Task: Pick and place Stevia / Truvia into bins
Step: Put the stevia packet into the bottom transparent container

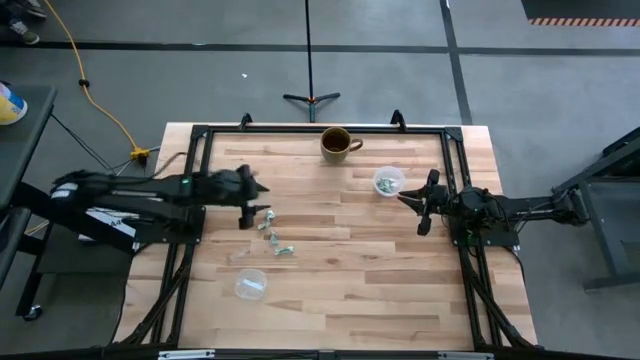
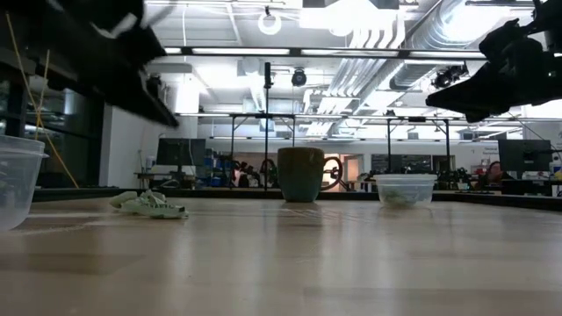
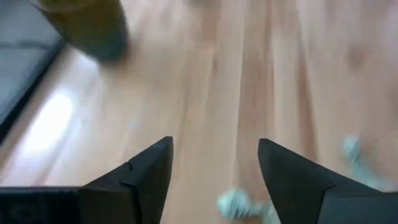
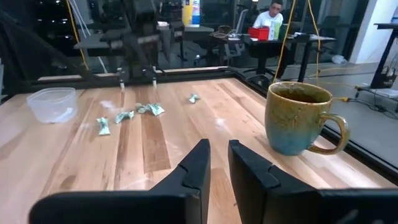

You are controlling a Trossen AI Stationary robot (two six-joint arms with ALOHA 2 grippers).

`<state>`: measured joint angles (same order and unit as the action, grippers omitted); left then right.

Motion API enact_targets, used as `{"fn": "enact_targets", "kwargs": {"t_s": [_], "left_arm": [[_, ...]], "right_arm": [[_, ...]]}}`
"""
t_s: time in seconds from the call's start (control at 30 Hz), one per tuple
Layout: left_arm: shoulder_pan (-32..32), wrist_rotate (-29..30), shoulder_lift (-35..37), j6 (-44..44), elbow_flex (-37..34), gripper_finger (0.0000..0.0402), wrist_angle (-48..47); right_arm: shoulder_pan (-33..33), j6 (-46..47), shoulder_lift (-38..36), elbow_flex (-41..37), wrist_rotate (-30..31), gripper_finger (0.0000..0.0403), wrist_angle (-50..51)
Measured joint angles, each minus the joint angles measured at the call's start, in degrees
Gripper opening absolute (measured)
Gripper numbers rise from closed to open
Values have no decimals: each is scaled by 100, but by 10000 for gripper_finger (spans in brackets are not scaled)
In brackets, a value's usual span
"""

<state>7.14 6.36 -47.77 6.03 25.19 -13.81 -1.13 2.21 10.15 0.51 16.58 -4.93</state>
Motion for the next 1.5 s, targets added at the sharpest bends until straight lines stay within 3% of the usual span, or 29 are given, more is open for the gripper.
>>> {"fn": "enact_targets", "kwargs": {"t_s": [0.2, 0.37, 0.57, 0.8, 1.3, 1.5], "left_arm": [[2, 694, -1829, 319, 852, 246, -1149], [65, 1354, -2570, 322, 1268, 245, -1676], [1007, 1084, -2695, 322, 1331, 244, -1822], [2028, -189, -2775, 904, 1333, 244, -1781], [2524, 42, -3592, 1351, 1341, 242, -1519], [2509, 29, -3609, 1540, 1342, 202, -1488]], "right_arm": [[0, 92, 0, 0, -59, 53, 0], [0, 51, 0, 0, -59, 52, 11], [0, 53, 24, -2, -91, 58, 120], [0, 36, 45, -4, -407, 60, 190], [0, -95, 45, -4, -588, 63, 229], [0, -98, 46, -4, -588, 64, 232]]}}
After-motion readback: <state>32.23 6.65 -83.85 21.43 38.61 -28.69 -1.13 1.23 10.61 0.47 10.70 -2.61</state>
